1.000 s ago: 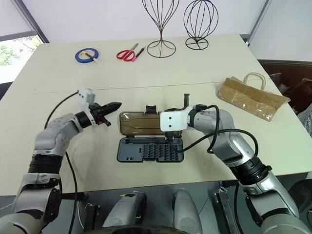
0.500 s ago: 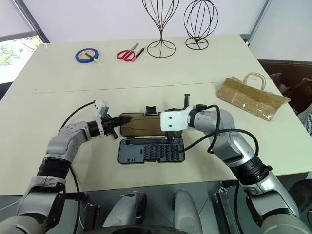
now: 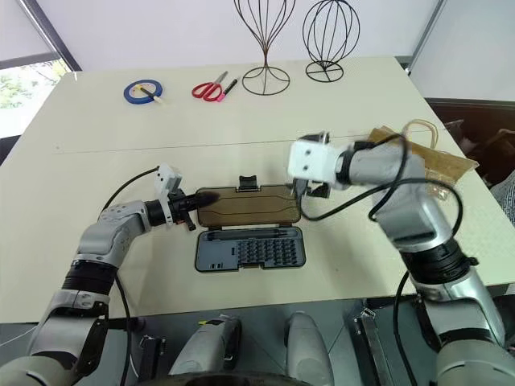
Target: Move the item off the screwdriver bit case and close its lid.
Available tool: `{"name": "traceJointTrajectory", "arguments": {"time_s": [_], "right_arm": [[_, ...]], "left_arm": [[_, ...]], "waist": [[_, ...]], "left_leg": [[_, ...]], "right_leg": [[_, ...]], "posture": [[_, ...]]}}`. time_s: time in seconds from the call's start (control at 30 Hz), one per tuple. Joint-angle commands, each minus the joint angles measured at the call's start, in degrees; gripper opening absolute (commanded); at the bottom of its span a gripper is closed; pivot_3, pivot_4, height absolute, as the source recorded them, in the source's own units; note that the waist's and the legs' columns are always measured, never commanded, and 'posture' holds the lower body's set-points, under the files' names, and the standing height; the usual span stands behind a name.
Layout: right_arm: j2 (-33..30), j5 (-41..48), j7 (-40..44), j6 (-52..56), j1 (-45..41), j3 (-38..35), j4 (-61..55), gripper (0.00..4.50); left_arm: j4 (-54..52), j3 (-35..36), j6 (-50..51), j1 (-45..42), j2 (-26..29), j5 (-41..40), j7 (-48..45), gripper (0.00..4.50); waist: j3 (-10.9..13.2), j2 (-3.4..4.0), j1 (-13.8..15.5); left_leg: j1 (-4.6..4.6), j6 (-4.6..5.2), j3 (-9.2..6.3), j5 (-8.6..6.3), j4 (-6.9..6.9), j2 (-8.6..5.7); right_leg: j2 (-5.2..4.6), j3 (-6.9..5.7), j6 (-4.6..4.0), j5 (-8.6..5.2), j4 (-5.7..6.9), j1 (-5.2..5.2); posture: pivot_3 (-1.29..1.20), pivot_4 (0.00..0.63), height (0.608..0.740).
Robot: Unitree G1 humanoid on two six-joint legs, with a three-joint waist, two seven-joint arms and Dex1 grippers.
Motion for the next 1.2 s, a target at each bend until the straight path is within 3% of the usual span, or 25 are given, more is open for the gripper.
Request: {"name": "traceJointTrajectory", "arguments": {"time_s": [0.03,0.53,0.83,1.07,1.2], "right_arm": [[-1.69,4.46,0.82,2.81,-1.48,-4.22,-0.81,4.46],[-5.87,6.73,-3.79,2.40,1.76,-5.20,2.05,4.46],[-6.38,9.30,-3.78,5.36,2.66,-5.84,1.80,4.46],[-5.47,18.26,-2.41,14.78,1.84,-9.24,-0.75,4.46],[-4.62,22.92,-3.00,20.64,2.15,-9.96,-2.08,4.46]], "left_arm": [[-4.26,0.04,0.56,-0.15,1.92,-0.69,-2.36,0.00],[-20.67,-1.39,14.36,4.15,14.91,-8.01,-15.03,0.00],[-27.04,-3.79,16.91,7.45,15.80,-9.36,-16.91,0.00],[-28.58,-5.36,16.59,9.16,16.02,-9.49,-16.77,0.00],[-25.85,-4.37,16.82,5.82,14.63,-9.68,-15.11,0.00]], "waist": [[0.00,0.00,0.02],[0.02,0.03,-0.15],[0.02,0.03,-0.07],[0.02,0.03,0.02],[0.02,0.03,0.05]], "left_leg": [[0.00,0.00,0.00,0.00,0.00,0.00],[-0.02,0.00,0.03,0.00,0.00,0.00],[-0.03,0.01,0.03,0.00,0.00,0.00],[-0.03,0.01,0.01,0.00,0.01,0.01],[-0.03,0.02,0.01,0.00,0.02,0.01]], "right_leg": [[0.00,-0.01,0.00,0.00,0.00,0.00],[-0.05,0.01,0.00,0.00,0.02,-0.03],[-0.07,0.01,-0.01,0.00,0.01,-0.02],[-0.07,0.01,-0.02,-0.01,0.02,-0.03],[-0.07,0.01,-0.02,-0.01,0.03,-0.03]], "posture": [[0.00,0.150,0.740],[0.00,0.150,0.740],[0.00,0.150,0.740],[0.00,0.150,0.740],[0.00,0.150,0.740]]}}
